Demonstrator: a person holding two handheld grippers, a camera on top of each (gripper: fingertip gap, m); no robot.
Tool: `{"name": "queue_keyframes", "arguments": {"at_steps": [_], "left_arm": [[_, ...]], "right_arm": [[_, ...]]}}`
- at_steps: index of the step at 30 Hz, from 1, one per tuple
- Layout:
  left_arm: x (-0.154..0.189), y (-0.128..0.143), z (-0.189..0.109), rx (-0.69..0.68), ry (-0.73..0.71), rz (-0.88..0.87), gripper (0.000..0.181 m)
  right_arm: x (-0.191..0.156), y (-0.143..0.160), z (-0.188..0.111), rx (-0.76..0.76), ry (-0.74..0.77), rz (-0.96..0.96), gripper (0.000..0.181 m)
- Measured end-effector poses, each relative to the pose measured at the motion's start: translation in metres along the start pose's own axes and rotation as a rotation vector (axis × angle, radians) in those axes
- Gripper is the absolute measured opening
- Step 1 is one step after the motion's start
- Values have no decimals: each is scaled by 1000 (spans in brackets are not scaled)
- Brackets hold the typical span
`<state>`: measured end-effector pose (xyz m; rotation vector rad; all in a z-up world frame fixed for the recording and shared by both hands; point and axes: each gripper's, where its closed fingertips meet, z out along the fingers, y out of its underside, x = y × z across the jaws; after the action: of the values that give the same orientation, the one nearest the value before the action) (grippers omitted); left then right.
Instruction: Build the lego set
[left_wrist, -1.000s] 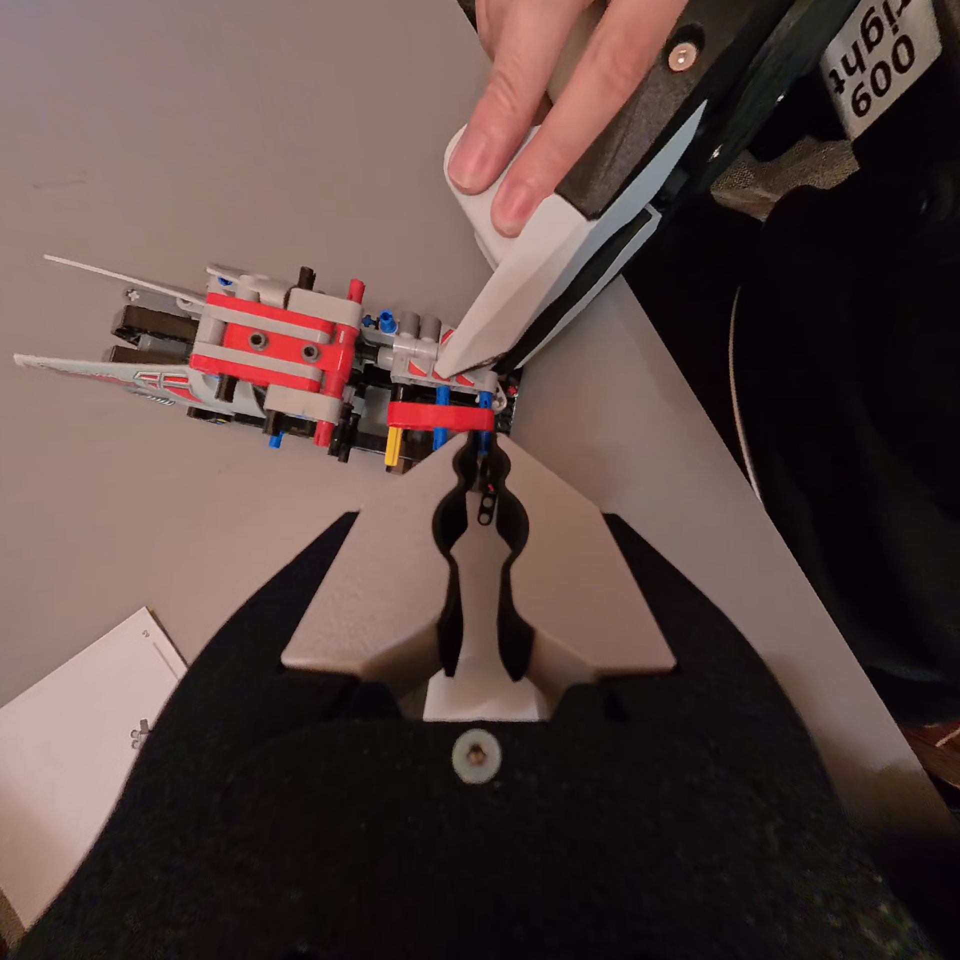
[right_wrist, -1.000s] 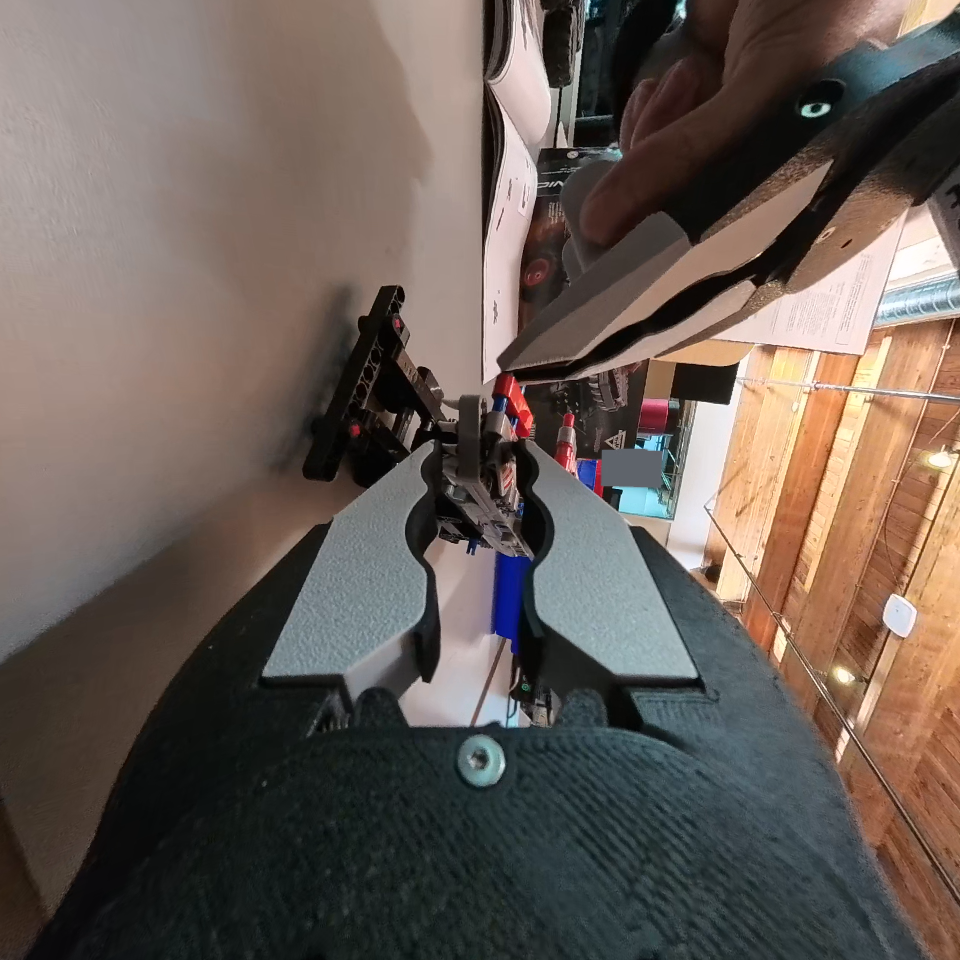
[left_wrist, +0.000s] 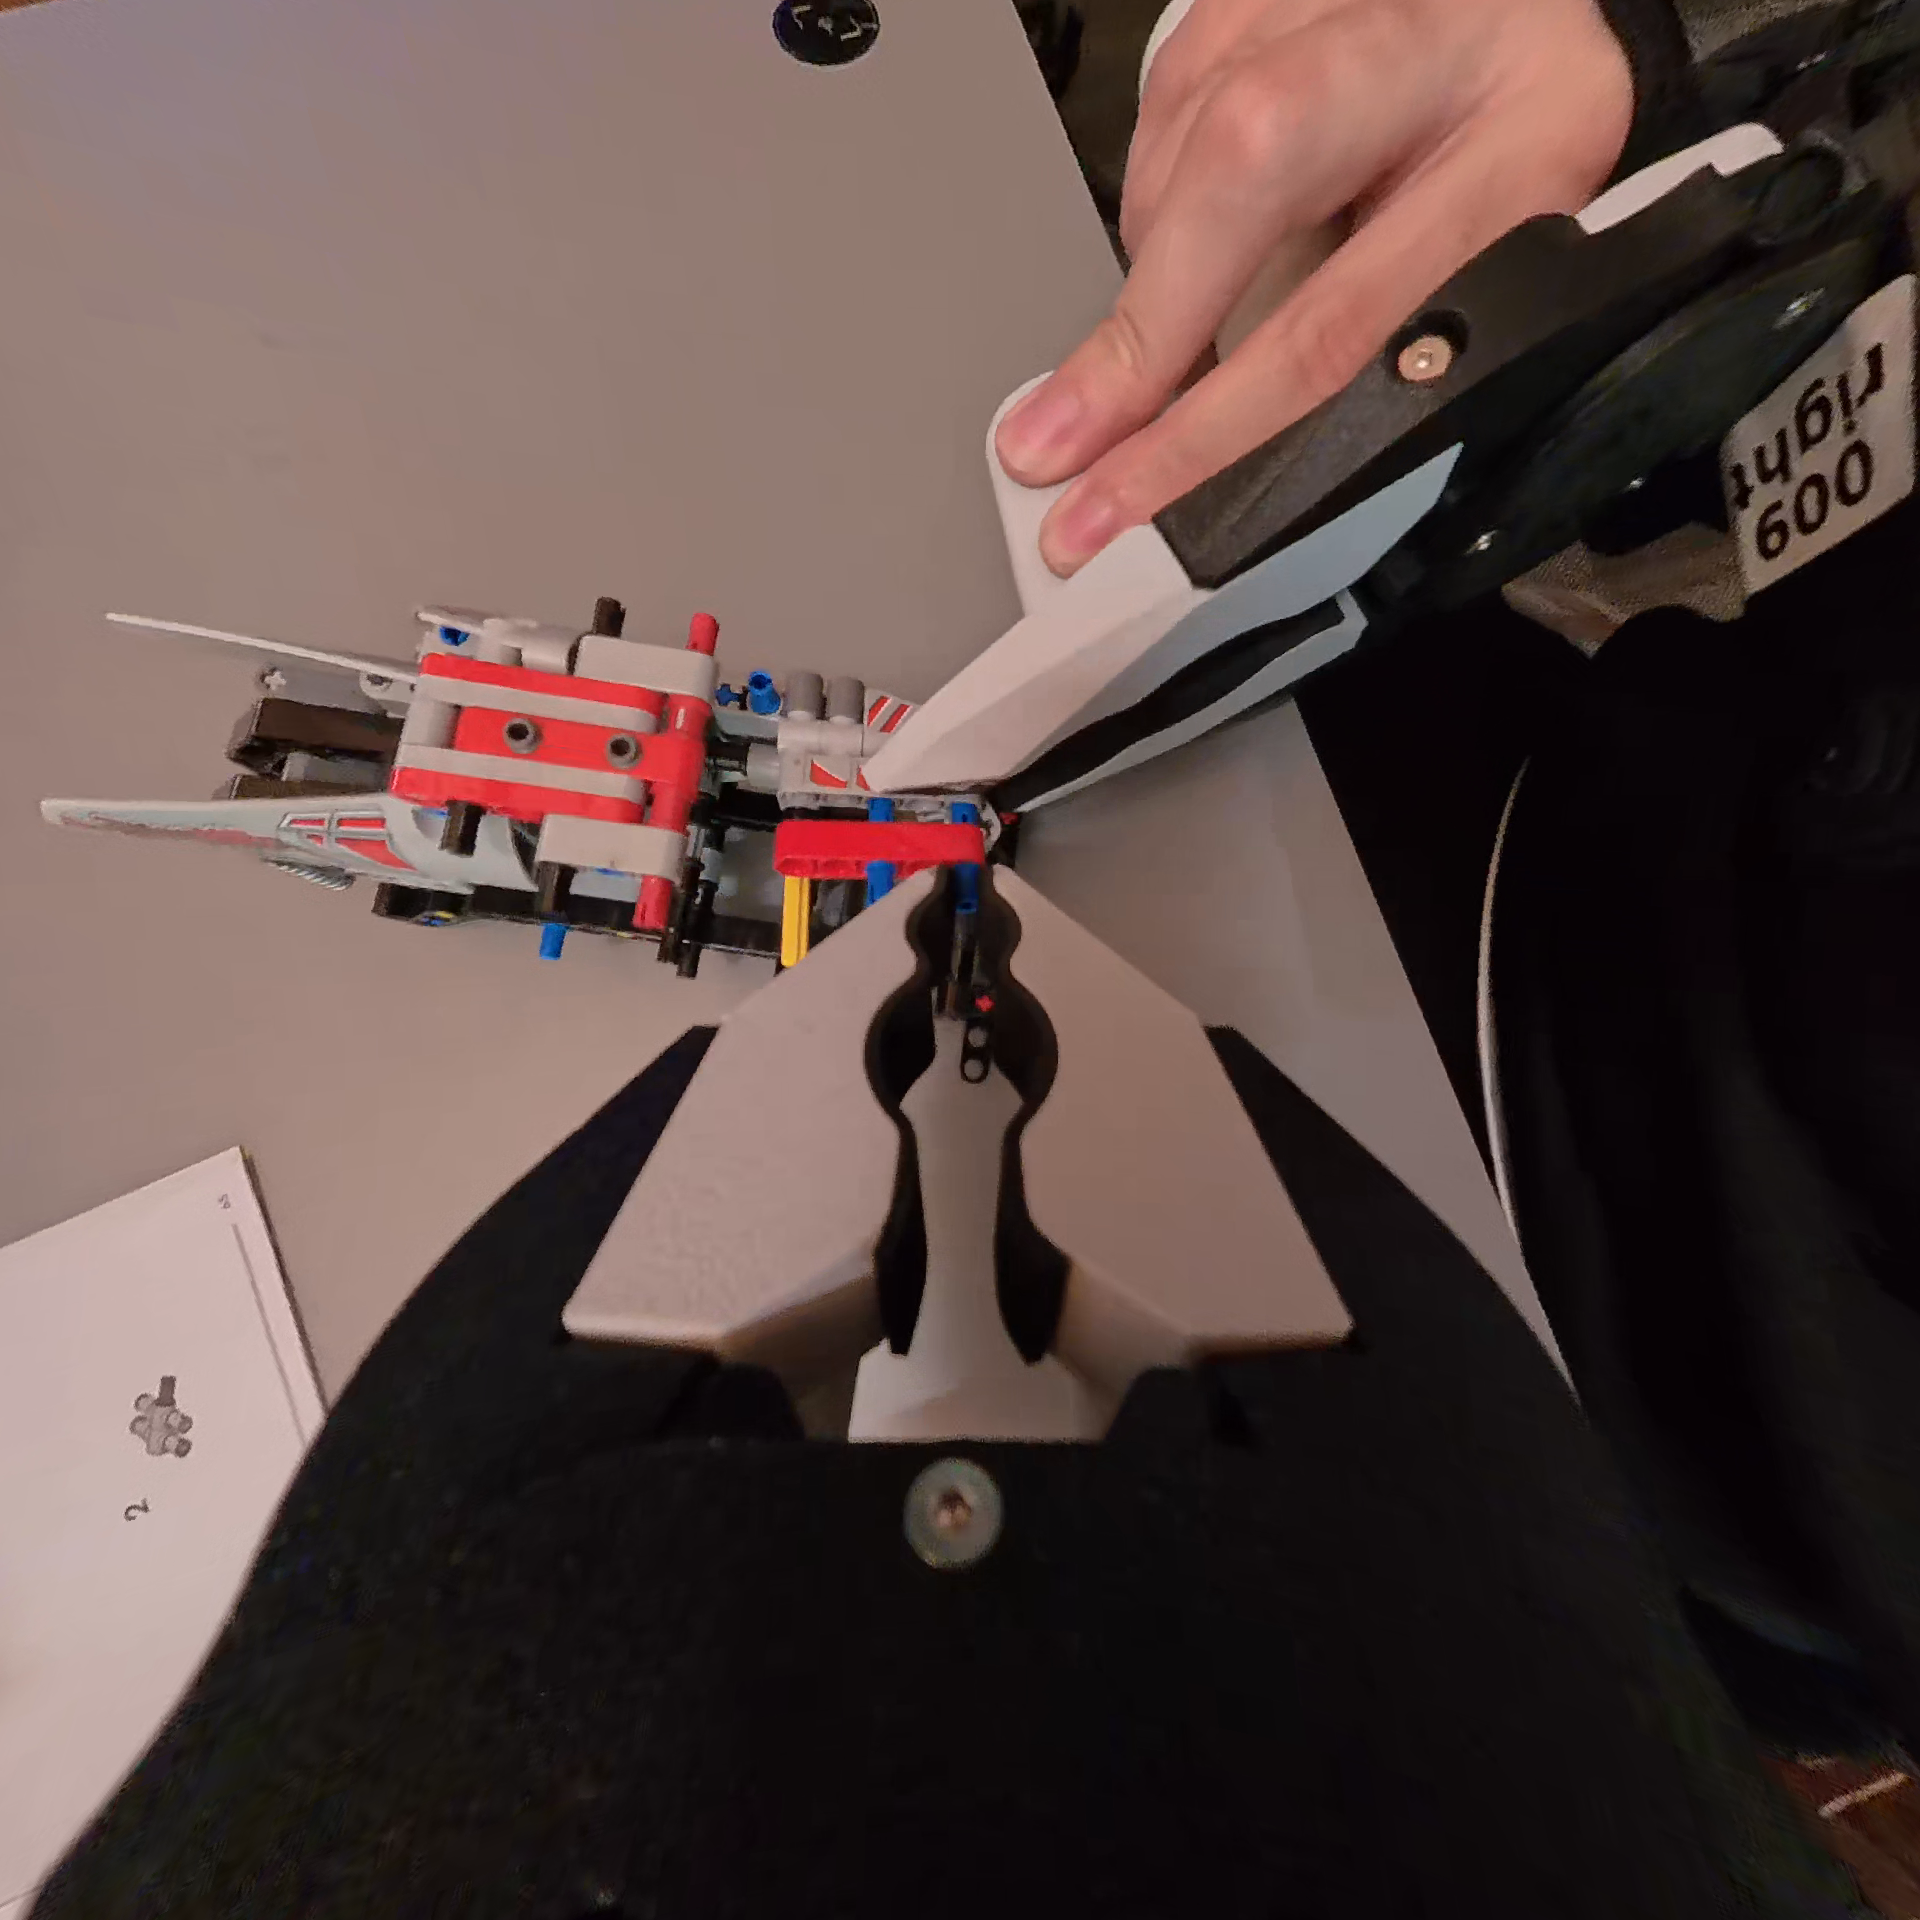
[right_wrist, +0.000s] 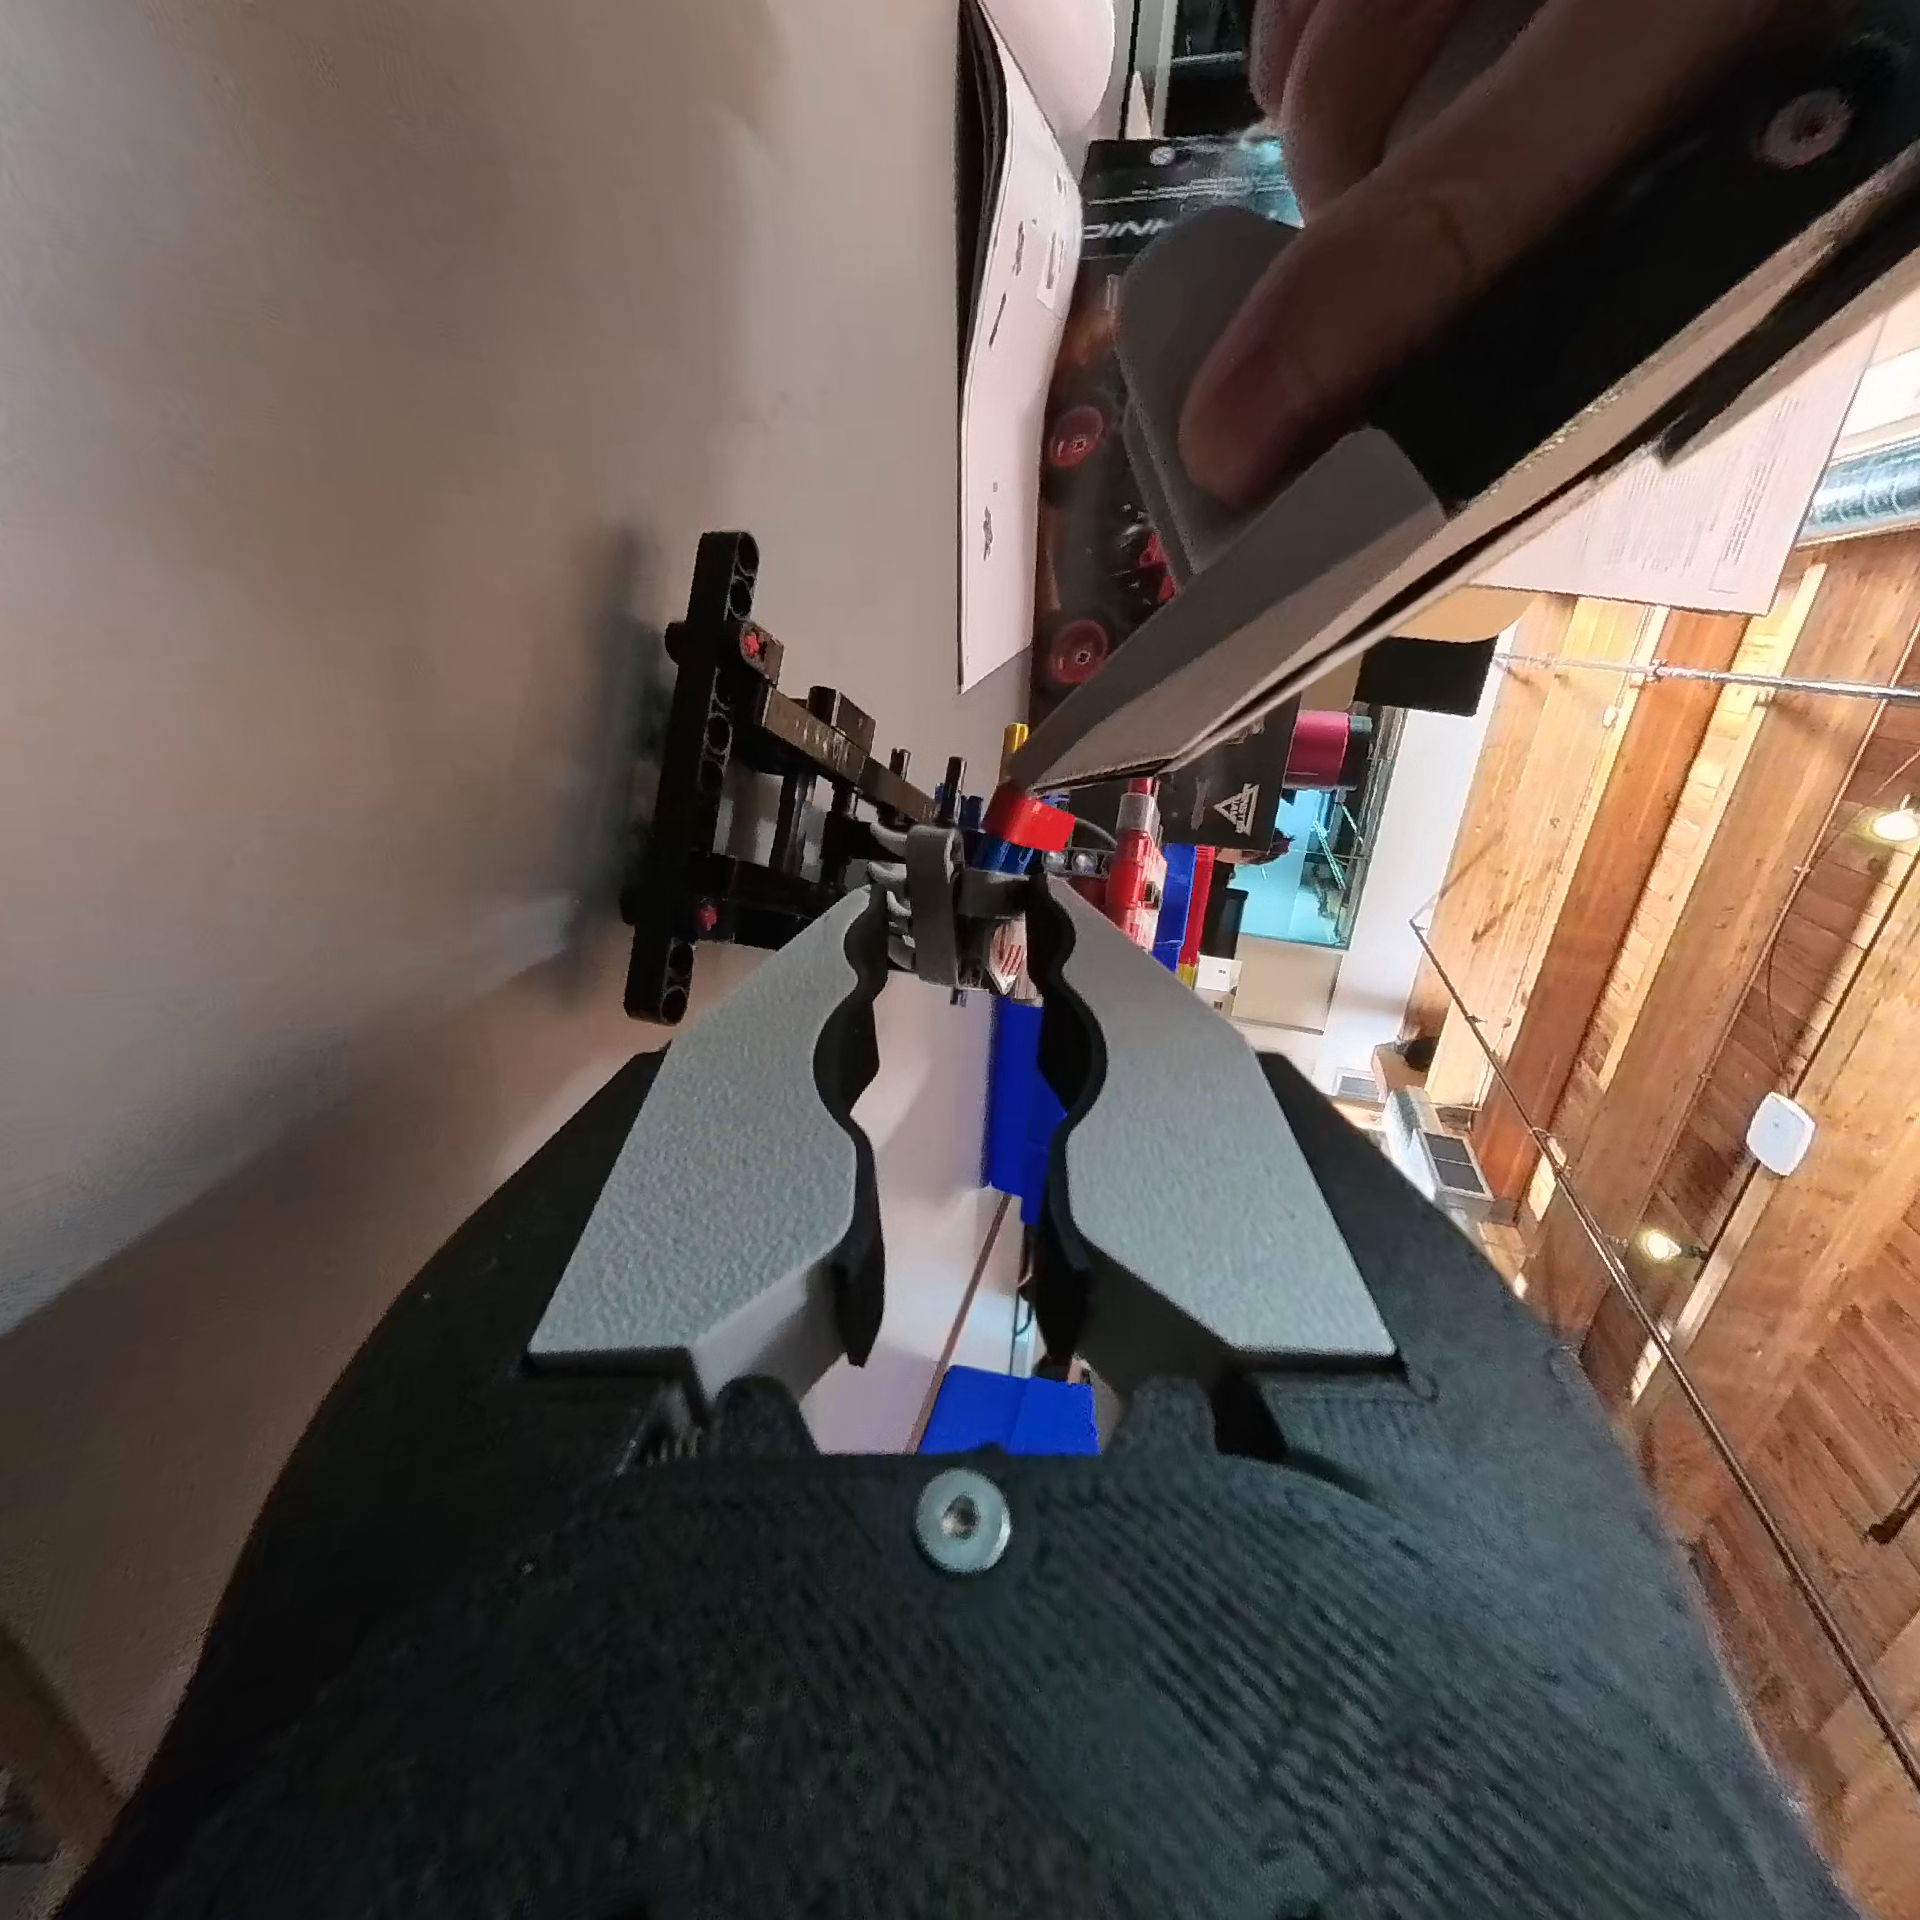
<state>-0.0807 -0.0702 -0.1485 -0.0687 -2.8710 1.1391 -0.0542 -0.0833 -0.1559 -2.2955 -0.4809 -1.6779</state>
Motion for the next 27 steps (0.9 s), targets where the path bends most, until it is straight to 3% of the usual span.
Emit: {"name": "queue_keyframes", "arguments": {"at_steps": [4,10,18,23,27], "left_arm": [[0,0,1,63,8,-24,1],[-3,3,3,50,-141,176,1],[-3,-1,4,176,-6,-61,1],[-5,0,7,96,-146,151,1],[-6,-3,5,196,-12,-75,0]], "right_arm": [[1,0,1,3,4,20,25],[1,0,2,2,3,41,25],[3,3,3,-4,10,62,25],[3,5,3,-9,13,77,25],[4,5,2,-10,15,78,24]]}}
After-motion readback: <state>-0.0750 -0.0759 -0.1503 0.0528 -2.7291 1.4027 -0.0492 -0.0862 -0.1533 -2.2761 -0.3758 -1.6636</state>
